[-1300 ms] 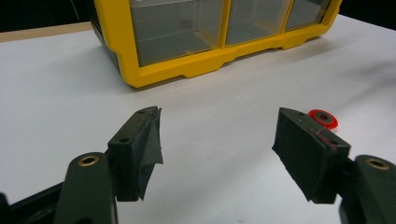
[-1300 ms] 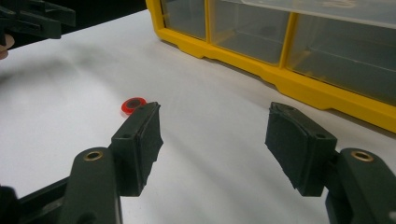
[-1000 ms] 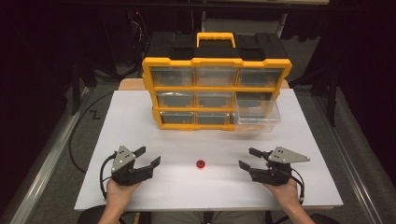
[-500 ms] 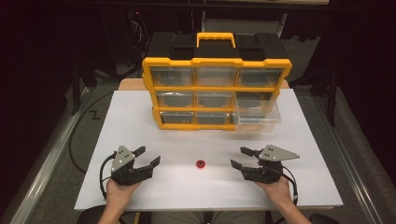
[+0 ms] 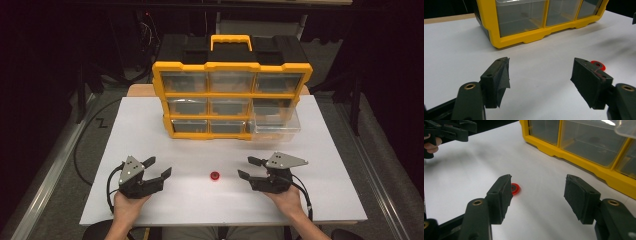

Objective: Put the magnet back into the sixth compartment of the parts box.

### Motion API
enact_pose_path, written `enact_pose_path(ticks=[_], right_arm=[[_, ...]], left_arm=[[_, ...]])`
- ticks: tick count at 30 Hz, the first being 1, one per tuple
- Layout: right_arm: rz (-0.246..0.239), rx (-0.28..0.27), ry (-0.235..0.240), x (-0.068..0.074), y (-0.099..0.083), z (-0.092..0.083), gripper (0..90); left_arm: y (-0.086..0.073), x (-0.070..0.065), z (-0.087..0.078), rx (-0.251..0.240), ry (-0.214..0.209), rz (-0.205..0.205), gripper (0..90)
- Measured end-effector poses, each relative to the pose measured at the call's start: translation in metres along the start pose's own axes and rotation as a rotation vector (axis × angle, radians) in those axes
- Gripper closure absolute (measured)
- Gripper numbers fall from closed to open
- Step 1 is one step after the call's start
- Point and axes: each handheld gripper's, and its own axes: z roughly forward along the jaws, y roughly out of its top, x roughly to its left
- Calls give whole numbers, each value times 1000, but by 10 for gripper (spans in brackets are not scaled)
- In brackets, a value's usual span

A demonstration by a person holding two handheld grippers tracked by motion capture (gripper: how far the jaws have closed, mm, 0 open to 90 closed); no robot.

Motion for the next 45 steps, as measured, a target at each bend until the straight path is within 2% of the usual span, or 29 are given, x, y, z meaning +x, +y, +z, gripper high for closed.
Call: enact_pose_path(ticks=[9,18,22,29,36,41,45], right_arm=[[19,43,10,2,6,10,411],[8,101,19,5,15,18,422],[21,165,27,5,21,22,453],[21,223,39,6,28,28,475],[-4,301,46,9,36,39,511],[-15,334,47,9,40,44,534],[-10,384,50,10,43,51,542]], left_arm=[[0,0,0,-1,1,1,304],[0,0,0,-3,4,6,298],[0,0,1,2,3,12,293],[0,-1,1,0,8,15,289],[0,0,0,-1,7,14,288],[0,0,0,-3,10,15,287],[0,0,0,-7,15,13,284]])
